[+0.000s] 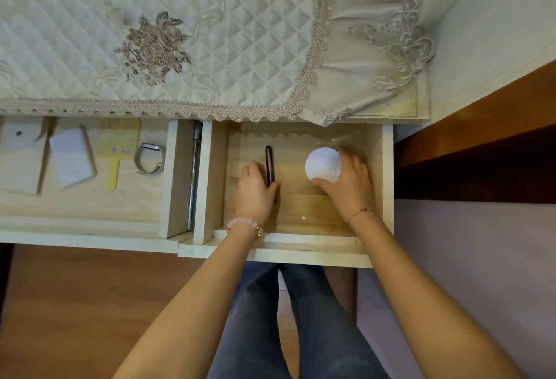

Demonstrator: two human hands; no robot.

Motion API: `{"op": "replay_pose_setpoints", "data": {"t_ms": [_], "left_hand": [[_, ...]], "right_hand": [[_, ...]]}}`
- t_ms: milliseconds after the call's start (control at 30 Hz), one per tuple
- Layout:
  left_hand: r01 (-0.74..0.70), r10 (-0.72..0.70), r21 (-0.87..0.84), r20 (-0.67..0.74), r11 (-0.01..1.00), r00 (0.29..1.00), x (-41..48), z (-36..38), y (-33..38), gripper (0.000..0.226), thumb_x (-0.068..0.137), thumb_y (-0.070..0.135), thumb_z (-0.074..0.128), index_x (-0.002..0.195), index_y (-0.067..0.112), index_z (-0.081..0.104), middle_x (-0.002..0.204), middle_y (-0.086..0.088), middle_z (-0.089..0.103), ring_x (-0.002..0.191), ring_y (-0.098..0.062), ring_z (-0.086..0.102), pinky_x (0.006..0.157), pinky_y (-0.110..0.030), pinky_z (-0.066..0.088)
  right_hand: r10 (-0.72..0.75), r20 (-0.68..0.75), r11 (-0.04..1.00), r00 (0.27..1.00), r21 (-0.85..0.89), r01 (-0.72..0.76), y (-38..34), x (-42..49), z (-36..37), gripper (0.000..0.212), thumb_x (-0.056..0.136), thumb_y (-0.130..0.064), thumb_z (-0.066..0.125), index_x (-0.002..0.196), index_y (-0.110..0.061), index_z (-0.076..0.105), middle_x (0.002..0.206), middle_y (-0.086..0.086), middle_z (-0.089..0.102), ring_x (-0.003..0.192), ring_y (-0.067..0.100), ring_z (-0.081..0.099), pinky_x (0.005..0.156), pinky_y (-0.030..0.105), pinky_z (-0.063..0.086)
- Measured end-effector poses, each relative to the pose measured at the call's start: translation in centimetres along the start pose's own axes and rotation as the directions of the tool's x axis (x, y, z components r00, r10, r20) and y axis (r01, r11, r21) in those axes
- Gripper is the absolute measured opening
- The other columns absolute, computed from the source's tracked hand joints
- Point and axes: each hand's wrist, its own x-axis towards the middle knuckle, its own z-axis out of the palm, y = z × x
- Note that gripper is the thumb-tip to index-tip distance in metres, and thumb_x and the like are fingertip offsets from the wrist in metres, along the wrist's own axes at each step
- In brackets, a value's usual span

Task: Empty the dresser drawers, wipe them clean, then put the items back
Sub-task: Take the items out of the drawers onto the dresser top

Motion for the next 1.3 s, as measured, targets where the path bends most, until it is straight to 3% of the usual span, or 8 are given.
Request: {"op": "replay_pose_setpoints", "data": {"t_ms": [333,433,600,733,833,967,1100,1300], "left_hand": [[0.014,-0.013,-0.087,0.006,0.996,1.0,-0.1,-0.4,0.0,0.018,0.082,0.011,0.062,0.096,0.002,0.054,0.095,-0.013,0.062,0.083,-0.026,0.058,0.071,-0.033,0.045],[0.008,-0.008,-0.106,0.002,0.994,1.0,-0.3,-0.9,0.2,0.018,0.083,0.011,0.061,0.097,0.002,0.056,0.096,-0.013,0.063,0.084,-0.026,0.058,0.072,-0.034,0.047],[-0.059,0.056,-0.138,-0.027,0.989,0.998,-1.3,-2.4,0.1,0.016,0.084,0.014,0.061,0.097,0.005,0.057,0.092,-0.01,0.063,0.082,-0.023,0.059,0.072,-0.035,0.05],[-0.134,0.121,-0.201,-0.076,0.97,0.99,-2.6,-4.4,0.3,0.013,0.084,0.017,0.061,0.096,0.012,0.058,0.086,-0.004,0.062,0.077,-0.02,0.059,0.069,-0.034,0.052],[-0.199,0.178,-0.212,-0.116,0.957,0.977,-3.6,-6.1,0.7,0.013,0.082,0.017,0.06,0.095,0.014,0.06,0.087,-0.003,0.061,0.074,-0.015,0.056,0.065,-0.026,0.047],[-0.281,0.243,-0.254,-0.171,0.926,0.955,-4.3,-8.9,1.7,0.015,0.083,0.015,0.06,0.098,0.016,0.062,0.088,-0.002,0.061,0.075,-0.012,0.056,0.068,-0.024,0.047],[-0.373,0.287,-0.311,-0.291,0.874,0.913,-3.1,-12.4,3.8,0.014,0.082,0.014,0.061,0.096,0.014,0.063,0.08,0.001,0.061,0.071,-0.01,0.054,0.064,-0.015,0.042],[-0.344,0.245,-0.338,-0.302,0.876,0.921,1.8,-15.9,7.4,0.017,0.081,0.014,0.059,0.096,0.009,0.064,0.077,0.0,0.061,0.07,-0.017,0.06,0.066,-0.034,0.052]], "right_hand": [[0.101,-0.026,0.992,0.995,0.073,-0.099,-0.6,0.3,0.4,0.085,0.059,-0.032,0.084,0.132,-0.015,0.043,0.128,0.008,0.043,0.116,0.029,0.04,0.091,0.032,0.035],[0.144,-0.059,0.975,0.988,0.181,-0.131,-1.1,-0.2,0.4,0.08,0.056,-0.023,0.087,0.122,-0.007,0.043,0.128,0.01,0.04,0.113,0.031,0.046,0.083,0.037,0.045],[0.197,-0.067,0.897,0.978,0.415,-0.152,-1.4,-1.4,0.1,0.053,0.068,-0.012,0.08,0.11,-0.014,0.048,0.119,0.007,0.055,0.103,0.027,0.055,0.068,0.025,0.04],[0.15,-0.012,0.827,0.989,0.55,-0.119,-2.0,-2.7,-1.1,0.036,0.074,-0.005,0.074,0.102,-0.016,0.053,0.101,0.002,0.06,0.098,0.023,0.059,0.066,0.021,0.044],[0.114,-0.009,0.782,0.993,0.618,-0.084,-3.1,-4.1,-2.7,0.036,0.075,-0.004,0.073,0.106,-0.012,0.056,0.107,0.003,0.061,0.099,0.017,0.057,0.07,0.017,0.048],[0.105,-0.05,0.741,0.993,0.671,-0.044,-5.4,-5.6,-5.3,0.034,0.077,-0.009,0.072,0.107,-0.015,0.058,0.111,-0.001,0.061,0.104,0.014,0.057,0.081,0.03,0.054],[0.073,-0.111,0.682,0.991,0.731,0.031,-9.1,-5.5,-8.4,0.032,0.077,-0.009,0.072,0.104,-0.019,0.058,0.098,-0.008,0.063,0.092,0.002,0.06,0.07,0.016,0.054],[0.11,-0.156,0.576,0.982,0.815,0.064,-14.9,-1.4,-11.1,0.031,0.081,-0.004,0.065,0.11,-0.011,0.059,0.104,0.0,0.065,0.099,0.011,0.062,0.076,0.027,0.057]]}}
